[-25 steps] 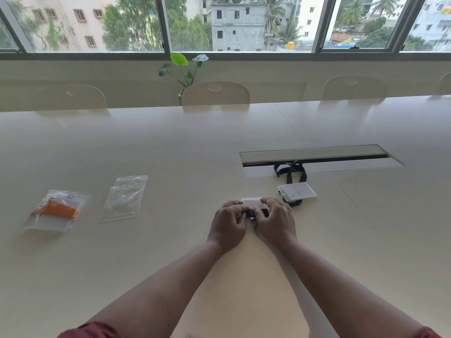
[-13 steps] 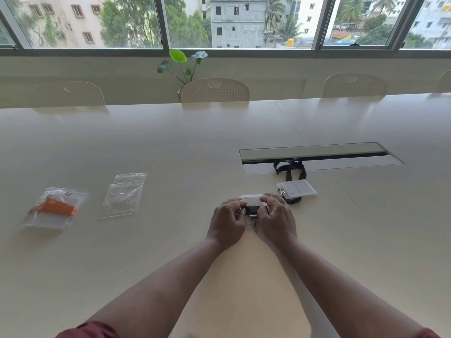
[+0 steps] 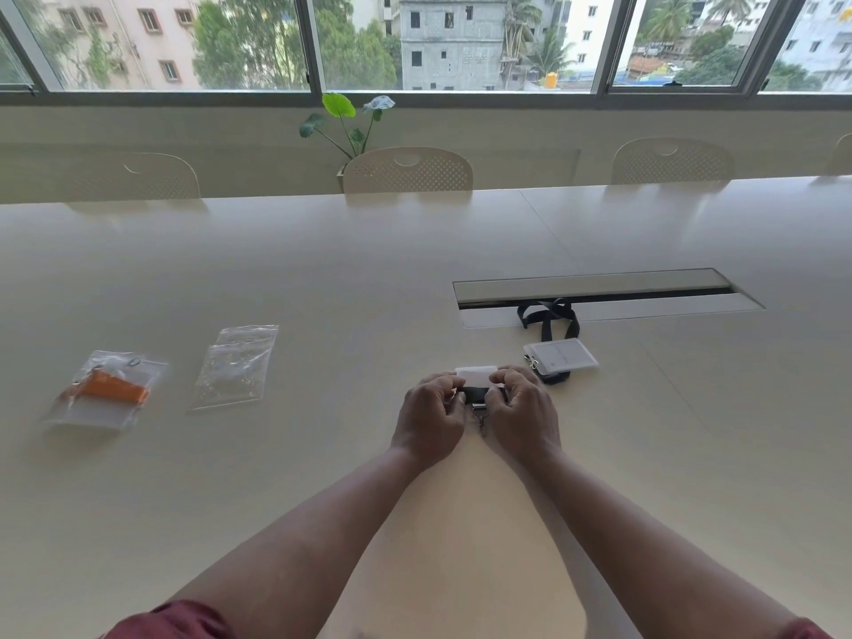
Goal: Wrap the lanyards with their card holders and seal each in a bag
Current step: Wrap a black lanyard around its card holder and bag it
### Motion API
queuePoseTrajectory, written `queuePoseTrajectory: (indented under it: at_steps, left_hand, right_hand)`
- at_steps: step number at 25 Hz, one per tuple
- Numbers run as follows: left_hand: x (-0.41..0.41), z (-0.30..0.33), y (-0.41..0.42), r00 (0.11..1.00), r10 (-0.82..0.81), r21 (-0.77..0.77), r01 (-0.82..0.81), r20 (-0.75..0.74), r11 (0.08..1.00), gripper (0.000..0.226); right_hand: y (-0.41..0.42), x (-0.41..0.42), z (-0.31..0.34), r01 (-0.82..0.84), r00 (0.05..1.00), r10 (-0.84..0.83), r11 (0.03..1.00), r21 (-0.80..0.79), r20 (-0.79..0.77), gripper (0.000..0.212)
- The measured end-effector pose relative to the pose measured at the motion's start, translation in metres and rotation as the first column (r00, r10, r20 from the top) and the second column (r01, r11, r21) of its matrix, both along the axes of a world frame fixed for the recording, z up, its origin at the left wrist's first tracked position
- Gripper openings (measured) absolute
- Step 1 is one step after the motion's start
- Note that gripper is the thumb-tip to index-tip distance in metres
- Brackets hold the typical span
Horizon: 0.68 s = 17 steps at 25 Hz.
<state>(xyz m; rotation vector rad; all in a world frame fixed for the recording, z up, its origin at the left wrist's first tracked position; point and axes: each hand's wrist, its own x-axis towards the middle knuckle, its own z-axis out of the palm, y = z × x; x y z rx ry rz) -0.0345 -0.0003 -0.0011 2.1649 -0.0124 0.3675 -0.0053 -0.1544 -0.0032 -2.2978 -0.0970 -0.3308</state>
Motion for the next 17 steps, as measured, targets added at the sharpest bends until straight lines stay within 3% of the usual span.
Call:
queuePoseTrajectory:
  at_steps: [4,7,10,14,17]
  left_hand:
    - [-0.005,0.005,0.001,0.999,0.041,-0.065,-0.04,0.019,0.997,0.024]
    - [-0.011,0.011,0.018,0.994,0.105,-0.083,-0.101,0.044,0.991,0.022]
    - [-0.017,0.014,0.06,0.978,0.19,0.031,-0.193,0.082,0.981,0.022]
    - [-0.042,0.011,0.135,0.956,0.288,0.175,-0.294,0.059,0.94,0.022]
    - [-0.06,0.01,0.187,0.914,0.402,0.217,-0.403,0.052,0.889,0.025]
  right_hand:
    - [0.001,-0.005,0.006,0.01,1.0,-0.01,0.999,0.031,0.021,0.037]
    - [0.013,-0.014,0.015,0.063,0.992,-0.04,0.978,-0.201,0.116,0.036]
    - [0.052,-0.02,0.029,-0.011,0.977,0.078,0.948,-0.319,0.197,0.034]
    - [0.124,-0.028,0.019,-0.26,0.963,0.268,0.945,-0.2,0.015,0.031]
    - [0.173,-0.027,0.009,-0.321,0.947,0.316,0.939,-0.122,-0.061,0.027]
